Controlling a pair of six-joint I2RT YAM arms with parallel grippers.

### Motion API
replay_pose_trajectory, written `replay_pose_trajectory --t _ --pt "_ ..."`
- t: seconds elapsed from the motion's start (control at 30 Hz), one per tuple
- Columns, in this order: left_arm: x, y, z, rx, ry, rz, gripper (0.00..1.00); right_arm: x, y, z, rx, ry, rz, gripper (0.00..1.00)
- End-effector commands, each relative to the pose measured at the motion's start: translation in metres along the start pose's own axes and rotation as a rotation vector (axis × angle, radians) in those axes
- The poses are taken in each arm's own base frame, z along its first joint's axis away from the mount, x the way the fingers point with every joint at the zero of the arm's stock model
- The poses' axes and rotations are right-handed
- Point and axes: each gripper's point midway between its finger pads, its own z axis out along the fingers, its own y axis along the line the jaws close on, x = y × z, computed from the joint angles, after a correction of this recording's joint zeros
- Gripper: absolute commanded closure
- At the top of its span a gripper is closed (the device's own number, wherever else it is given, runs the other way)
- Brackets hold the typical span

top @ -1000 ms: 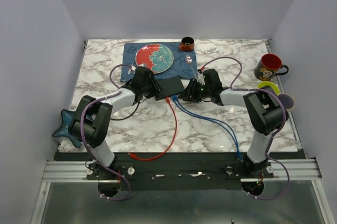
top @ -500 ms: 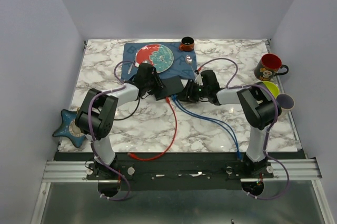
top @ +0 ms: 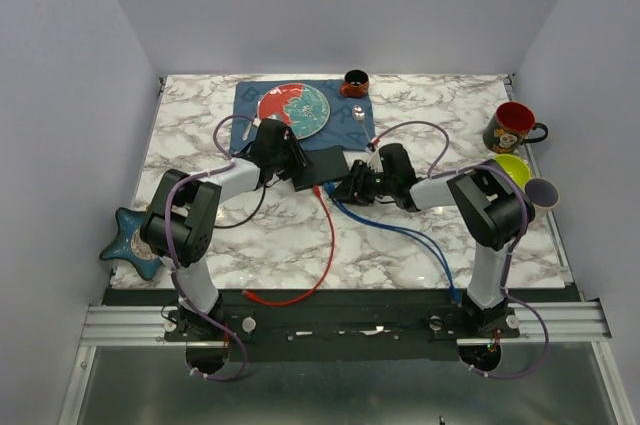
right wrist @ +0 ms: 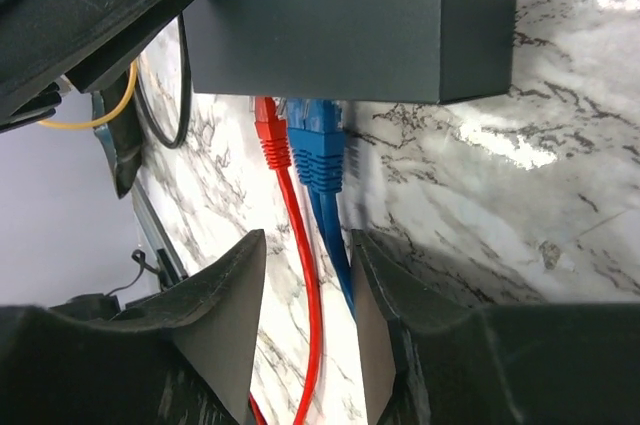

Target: Pull the plug from the switch port

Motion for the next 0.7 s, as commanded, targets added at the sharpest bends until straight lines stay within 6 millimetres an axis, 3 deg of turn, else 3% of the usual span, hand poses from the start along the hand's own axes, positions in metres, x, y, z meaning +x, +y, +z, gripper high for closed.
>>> replay_pose_trajectory --t 0.0,0.07,0.2,0.43,0.67 --pt "-0.001 -0.011 -0.012 0.056 0.011 0.028 0.46 -0.011 0.010 -0.008 0.054 -0.040 -0.025 0.50" --pt "-0.001 -0.022 -0.012 0.105 0.026 0.027 0.46 -0.027 0.014 -0.006 0.072 -0.069 -0.024 0.50" --pt "0.002 -0.034 -0.008 0.164 0.058 0.029 0.46 -0.035 0.006 0.004 0.093 -0.061 0.018 0.51" --pt "0.017 -0.024 0.004 0.152 0.117 0.014 0.47 -0.041 -0.005 0.013 0.101 -0.058 0.050 0.54" --pt "0.018 -0.022 0.009 0.143 0.124 0.016 0.47 -0.037 -0.016 0.008 0.118 -0.058 0.045 0.55"
